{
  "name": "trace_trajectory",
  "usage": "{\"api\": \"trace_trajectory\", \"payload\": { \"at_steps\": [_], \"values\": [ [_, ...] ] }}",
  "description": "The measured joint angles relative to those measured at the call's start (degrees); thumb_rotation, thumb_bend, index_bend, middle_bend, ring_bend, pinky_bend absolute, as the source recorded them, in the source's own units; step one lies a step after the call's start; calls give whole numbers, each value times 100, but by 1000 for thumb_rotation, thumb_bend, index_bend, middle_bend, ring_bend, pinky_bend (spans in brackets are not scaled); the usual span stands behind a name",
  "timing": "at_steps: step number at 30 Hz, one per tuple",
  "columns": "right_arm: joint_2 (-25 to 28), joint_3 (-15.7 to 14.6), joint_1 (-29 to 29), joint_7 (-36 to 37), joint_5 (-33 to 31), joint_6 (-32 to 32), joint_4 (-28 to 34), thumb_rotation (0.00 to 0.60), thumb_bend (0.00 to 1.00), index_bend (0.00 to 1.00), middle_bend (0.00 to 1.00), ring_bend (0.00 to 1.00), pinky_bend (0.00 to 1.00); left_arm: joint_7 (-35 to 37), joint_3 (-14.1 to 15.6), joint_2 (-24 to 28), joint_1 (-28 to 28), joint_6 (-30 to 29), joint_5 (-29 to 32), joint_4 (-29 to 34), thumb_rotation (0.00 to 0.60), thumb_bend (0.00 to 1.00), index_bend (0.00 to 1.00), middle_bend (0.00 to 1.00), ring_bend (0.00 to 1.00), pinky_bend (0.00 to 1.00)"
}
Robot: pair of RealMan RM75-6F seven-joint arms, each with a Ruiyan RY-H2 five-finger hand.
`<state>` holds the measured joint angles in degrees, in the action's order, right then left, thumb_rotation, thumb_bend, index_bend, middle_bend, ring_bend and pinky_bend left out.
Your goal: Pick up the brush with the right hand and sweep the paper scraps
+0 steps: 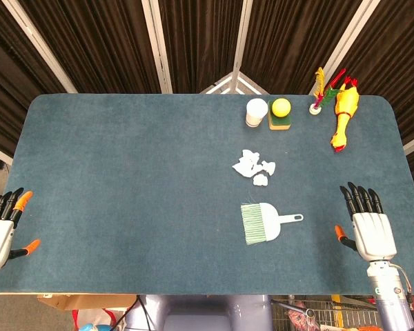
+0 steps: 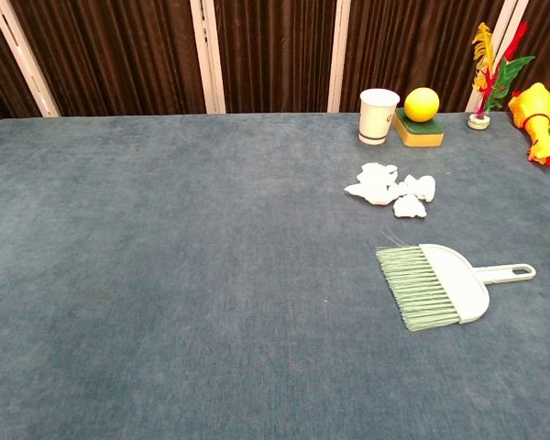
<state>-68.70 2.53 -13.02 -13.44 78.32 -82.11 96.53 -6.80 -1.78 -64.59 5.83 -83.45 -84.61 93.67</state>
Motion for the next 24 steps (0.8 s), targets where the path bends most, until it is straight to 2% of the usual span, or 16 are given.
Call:
{"api": "trace_trajectory", "payload": {
  "at_steps": [11, 13, 15, 17, 19, 22, 24],
  "values": [
    [-2, 54, 2, 14, 10, 124, 103, 600, 355, 0, 0, 0, 27, 13, 0, 4, -24, -50, -15, -8, 600, 0, 0, 0, 0, 10],
    [-12, 76, -28, 3, -13, 199, 136, 600, 355, 0, 34, 44, 72, 35, -7, 5, -29, -61, -10, -12, 600, 0, 0, 0, 0, 10],
    [-26, 103, -81, -30, -57, 316, 167, 600, 355, 0, 159, 201, 245, 47, -5, 9, -25, -49, -13, -13, 600, 0, 0, 0, 0, 10],
    [-46, 131, -142, -90, -116, 444, 191, 600, 355, 0, 384, 457, 509, 49, 1, 11, -22, -46, -27, -14, 600, 0, 0, 0, 0, 10],
    [-98, 175, -237, -210, -193, 594, 200, 600, 355, 22, 564, 640, 665, 50, 9, 14, -19, -44, -51, -14, 600, 0, 0, 0, 0, 10],
    [-226, 225, -378, -427, -289, 793, 155, 600, 355, 132, 771, 833, 813, 54, 8, 12, -16, -47, -59, -11, 600, 0, 0, 0, 0, 10],
    [-346, 246, -487, -618, -356, 950, 87, 600, 355, 187, 841, 897, 861, 55, 5, 8, -10, -41, -60, -13, 600, 0, 0, 0, 0, 10]
  ]
}}
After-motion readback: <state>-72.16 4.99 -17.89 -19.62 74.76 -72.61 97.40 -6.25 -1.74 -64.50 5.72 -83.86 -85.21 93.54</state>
